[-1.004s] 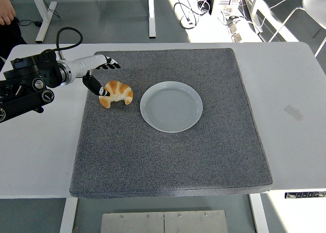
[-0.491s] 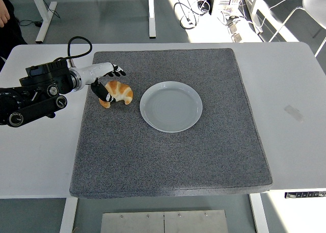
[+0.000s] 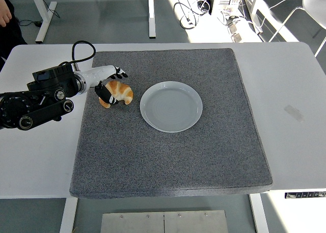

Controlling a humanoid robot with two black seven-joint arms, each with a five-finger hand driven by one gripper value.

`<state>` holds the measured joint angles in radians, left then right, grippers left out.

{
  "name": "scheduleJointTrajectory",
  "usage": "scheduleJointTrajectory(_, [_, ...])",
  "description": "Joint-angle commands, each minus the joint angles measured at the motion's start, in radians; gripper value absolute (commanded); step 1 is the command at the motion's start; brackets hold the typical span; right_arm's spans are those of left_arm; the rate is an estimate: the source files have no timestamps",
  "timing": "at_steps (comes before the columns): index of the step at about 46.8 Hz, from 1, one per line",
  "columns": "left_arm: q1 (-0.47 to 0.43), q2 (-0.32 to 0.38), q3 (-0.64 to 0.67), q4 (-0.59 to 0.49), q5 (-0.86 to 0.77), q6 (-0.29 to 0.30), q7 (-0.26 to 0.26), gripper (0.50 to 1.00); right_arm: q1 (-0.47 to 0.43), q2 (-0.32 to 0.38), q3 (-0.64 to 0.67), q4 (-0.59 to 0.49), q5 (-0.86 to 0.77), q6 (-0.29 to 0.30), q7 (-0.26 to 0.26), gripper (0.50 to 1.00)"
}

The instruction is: Place the bread on the plate

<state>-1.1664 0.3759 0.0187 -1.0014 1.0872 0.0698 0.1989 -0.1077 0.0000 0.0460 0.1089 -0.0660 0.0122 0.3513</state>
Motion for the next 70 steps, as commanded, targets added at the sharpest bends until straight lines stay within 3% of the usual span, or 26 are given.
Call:
scheduleJointTrajectory(1, [0.001, -0.008, 0.0, 0.004, 0.0, 0.002, -0.001, 0.868, 0.0, 0.0, 0.0, 0.0, 0.0, 0.0, 0.0, 1.0])
scheduleJointTrajectory(14, [0.007, -0.018, 0.0, 0.018, 0.0, 0.002, -0.003, 0.849, 0.0, 0.0, 0.0, 0.0, 0.0, 0.0, 0.0, 1.0])
scheduleJointTrajectory(29, [0.017, -0.028, 0.0, 0.043, 0.016, 0.002, -0.012, 0.777, 0.0, 0.0, 0.0, 0.0, 0.0, 0.0, 0.0, 1.0])
scheduleJointTrajectory(34, [0.017, -0.028, 0.0, 0.053, 0.016, 0.002, -0.013, 0.731, 0.0, 0.0, 0.0, 0.0, 0.0, 0.0, 0.0, 1.0])
scheduleJointTrajectory(38, [0.017, -0.028, 0.0, 0.053, 0.016, 0.002, -0.015, 0.663, -0.001, 0.0, 0.0, 0.0, 0.0, 0.0, 0.0, 1.0])
scheduleJointTrajectory(51, [0.013, -0.022, 0.0, 0.056, 0.016, 0.002, -0.016, 0.539, -0.001, 0.0, 0.0, 0.0, 0.0, 0.0, 0.0, 1.0])
scheduleJointTrajectory(70, [-0.03, 0.008, -0.022, 0.055, 0.01, -0.001, -0.016, 0.524, 0.0, 0.0, 0.0, 0.0, 0.0, 0.0, 0.0, 1.0])
